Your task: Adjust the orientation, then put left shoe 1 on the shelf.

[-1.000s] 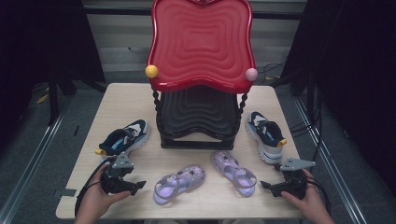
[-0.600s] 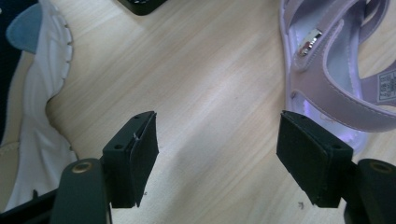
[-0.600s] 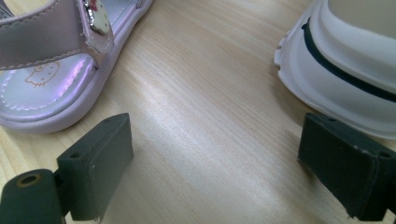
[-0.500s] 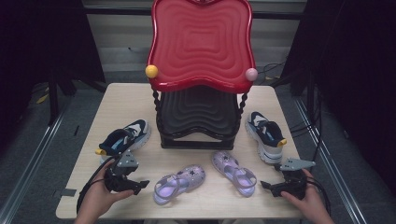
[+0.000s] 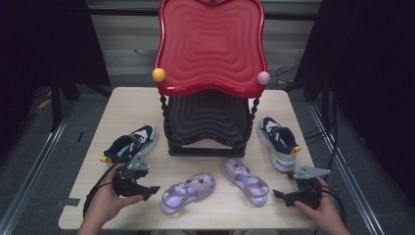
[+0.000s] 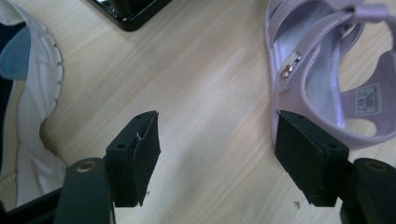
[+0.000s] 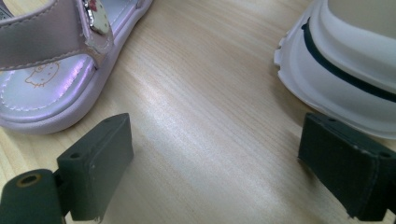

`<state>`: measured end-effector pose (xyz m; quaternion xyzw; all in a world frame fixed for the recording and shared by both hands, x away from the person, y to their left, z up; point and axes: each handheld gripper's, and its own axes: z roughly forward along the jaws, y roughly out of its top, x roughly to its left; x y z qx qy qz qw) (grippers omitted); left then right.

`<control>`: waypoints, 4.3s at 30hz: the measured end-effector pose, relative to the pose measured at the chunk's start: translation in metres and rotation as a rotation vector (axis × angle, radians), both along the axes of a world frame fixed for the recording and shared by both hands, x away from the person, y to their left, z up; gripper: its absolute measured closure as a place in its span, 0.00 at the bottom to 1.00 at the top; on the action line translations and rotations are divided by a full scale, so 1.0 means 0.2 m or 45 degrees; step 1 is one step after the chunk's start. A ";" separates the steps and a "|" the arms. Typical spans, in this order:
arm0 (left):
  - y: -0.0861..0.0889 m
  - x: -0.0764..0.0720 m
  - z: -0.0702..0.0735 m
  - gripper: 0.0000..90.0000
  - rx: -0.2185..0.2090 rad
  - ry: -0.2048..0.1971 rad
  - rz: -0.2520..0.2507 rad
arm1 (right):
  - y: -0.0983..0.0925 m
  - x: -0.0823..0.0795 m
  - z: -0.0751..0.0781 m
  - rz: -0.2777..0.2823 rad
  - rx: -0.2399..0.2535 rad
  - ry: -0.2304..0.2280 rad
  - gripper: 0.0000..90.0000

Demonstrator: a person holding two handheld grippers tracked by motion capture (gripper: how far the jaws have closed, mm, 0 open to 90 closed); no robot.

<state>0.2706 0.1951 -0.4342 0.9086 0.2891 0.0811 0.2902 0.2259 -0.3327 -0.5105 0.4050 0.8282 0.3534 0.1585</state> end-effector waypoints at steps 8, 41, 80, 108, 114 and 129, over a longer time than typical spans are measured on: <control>-0.02 0.00 0.05 0.34 -0.037 -0.012 -0.018 | 0.00 0.00 0.00 -0.002 0.000 0.000 0.10; -0.14 0.00 -0.01 0.38 -0.188 -0.009 -0.088 | 0.01 0.00 0.00 -0.002 0.004 0.001 0.10; -0.26 -0.03 -0.16 0.69 -0.285 0.003 -0.138 | 0.01 0.00 0.00 -0.008 0.001 0.001 0.10; -0.24 -0.03 -0.15 0.91 -0.273 -0.074 -0.202 | 0.01 0.00 0.00 -0.009 0.001 0.001 0.10; -0.23 -0.03 -0.12 0.92 -0.279 -0.114 -0.177 | 0.01 0.00 0.00 -0.007 0.000 -0.002 0.10; -0.19 -0.03 0.00 0.92 -0.400 -0.263 -0.071 | 0.01 0.00 0.00 -0.009 0.000 -0.001 0.10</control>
